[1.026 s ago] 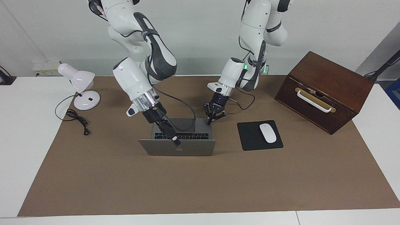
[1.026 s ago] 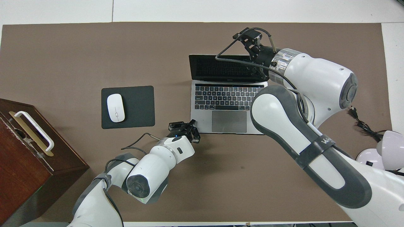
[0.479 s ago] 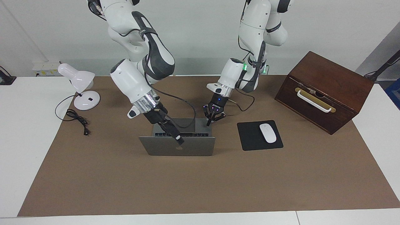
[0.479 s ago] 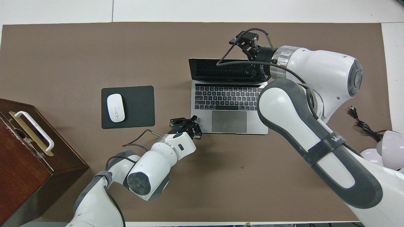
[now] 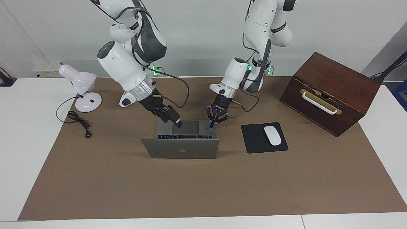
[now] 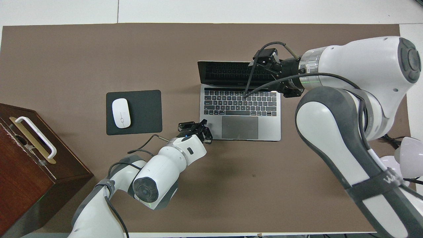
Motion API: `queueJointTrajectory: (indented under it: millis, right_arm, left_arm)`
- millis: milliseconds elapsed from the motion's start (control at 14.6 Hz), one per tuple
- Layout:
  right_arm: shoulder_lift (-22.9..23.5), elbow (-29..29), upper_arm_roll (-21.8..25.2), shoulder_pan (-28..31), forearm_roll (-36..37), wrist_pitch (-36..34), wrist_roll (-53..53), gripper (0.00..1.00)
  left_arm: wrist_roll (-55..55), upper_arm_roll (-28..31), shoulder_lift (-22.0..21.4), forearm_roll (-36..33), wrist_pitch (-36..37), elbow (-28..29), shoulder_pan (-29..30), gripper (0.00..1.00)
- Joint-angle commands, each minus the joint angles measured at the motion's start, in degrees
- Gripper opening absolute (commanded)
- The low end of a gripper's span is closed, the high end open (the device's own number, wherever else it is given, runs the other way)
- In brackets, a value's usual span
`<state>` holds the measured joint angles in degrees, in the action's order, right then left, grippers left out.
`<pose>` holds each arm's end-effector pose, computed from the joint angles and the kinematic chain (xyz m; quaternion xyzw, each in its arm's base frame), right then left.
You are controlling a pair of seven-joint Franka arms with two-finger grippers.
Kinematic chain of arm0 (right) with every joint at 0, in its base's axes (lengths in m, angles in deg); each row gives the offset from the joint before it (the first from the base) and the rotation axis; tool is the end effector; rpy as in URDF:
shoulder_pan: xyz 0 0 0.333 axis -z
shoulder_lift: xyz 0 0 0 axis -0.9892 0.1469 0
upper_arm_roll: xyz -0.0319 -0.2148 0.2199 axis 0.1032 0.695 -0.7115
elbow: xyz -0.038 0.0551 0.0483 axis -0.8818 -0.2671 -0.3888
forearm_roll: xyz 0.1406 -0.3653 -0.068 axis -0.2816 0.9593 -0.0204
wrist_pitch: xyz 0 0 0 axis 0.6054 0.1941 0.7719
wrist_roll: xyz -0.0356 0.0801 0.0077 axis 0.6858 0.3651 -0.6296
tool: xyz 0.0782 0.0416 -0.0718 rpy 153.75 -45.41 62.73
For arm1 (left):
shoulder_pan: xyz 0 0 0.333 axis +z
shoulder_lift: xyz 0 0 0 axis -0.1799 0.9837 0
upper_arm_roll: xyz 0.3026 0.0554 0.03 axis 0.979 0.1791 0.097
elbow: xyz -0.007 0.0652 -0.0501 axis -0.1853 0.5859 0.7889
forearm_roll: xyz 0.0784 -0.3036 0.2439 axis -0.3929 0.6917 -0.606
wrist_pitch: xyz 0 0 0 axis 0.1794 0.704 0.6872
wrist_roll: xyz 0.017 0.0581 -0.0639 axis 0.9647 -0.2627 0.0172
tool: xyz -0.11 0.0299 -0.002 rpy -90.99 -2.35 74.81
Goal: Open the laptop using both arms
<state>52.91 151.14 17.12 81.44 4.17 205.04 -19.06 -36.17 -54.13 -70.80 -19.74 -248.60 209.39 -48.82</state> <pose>0.6048 0.1897 0.4904 -0.9245 0.2986 -0.0146 0.2366 0.4256 -0.3508 0.2846 0.9142 -0.1931 0.3160 0.1647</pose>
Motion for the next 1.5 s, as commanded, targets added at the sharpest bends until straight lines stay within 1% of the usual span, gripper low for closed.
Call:
queueJointTrajectory:
  millis: [0,137,274,410,547,615,684,752,889,1026,1162,1231,1368,1436]
  right_arm:
    - [-2.7,-0.4,0.5,0.6,5.9,-7.5,-0.4,1.0]
    - [-3.9,-1.4,0.8,0.7,10.3,-13.2,-3.3,1.0]
    - [-5.6,-1.4,1.3,1.1,13.5,-17.6,-12.4,1.0]
    - [-6.4,-1.4,4.0,1.4,15.0,-20.2,-21.6,1.0]
    - [-7.6,-1.4,5.2,1.5,15.9,-22.4,-30.3,1.0]
    - [-7.9,-1.4,5.3,1.8,17.9,-22.9,-33.3,1.0]
    - [-8.3,-1.3,5.2,1.9,19.5,-23.7,-35.6,1.0]
    - [-8.7,-1.2,5.2,2.0,19.7,-24.4,-36.9,1.0]
    - [-9.0,-1.1,5.3,2.2,19.7,-25.1,-38.2,1.0]
    - [-9.1,-1.1,5.7,2.8,19.7,-27.5,-40.4,1.0]
    - [-8.7,-1.5,7.3,2.5,19.7,-28.5,-42.2,1.0]
    - [-8.8,-2.0,8.5,2.3,19.7,-29.3,-42.7,1.0]
    - [-9.0,-2.5,8.6,2.1,19.7,-31.4,-42.4,1.0]
    - [-9.1,-2.6,8.6,2.1,19.6,-31.5,-42.5,1.0]
  left_arm:
    - [0.6,0.3,-5.8,0.5,9.3,-0.3,0.6,0.0]
    - [1.1,0.4,-9.2,0.5,17.3,-2.0,1.0,0.0]
    - [1.3,0.5,-12.4,0.5,27.8,-5.0,1.7,0.0]
    - [1.2,0.5,-13.5,0.5,39.0,-10.4,2.3,0.0]
    - [1.2,0.5,-13.7,0.5,47.8,-15.2,2.8,0.0]
    - [1.3,0.5,-13.8,0.5,51.1,-17.1,3.1,0.22]
    - [1.3,0.5,-14.2,0.5,54.0,-18.4,3.3,0.6]
    - [1.2,0.5,-15.0,0.5,56.1,-18.9,4.0,1.0]
    - [0.7,0.5,-17.1,0.4,59.2,-19.0,5.9,1.0]
    - [0.6,0.5,-19.3,0.4,63.0,-19.0,7.2,1.0]
    - [-1.0,0.5,-21.5,0.3,66.8,-19.2,9.3,1.0]
    - [-1.3,0.5,-22.3,0.3,69.8,-19.2,9.6,1.0]
    - [-1.4,0.5,-24.4,0.2,76.5,-19.5,10.3,1.0]
    - [-1.4,0.5,-25.2,0.2,78.7,-19.8,12.2,1.0]
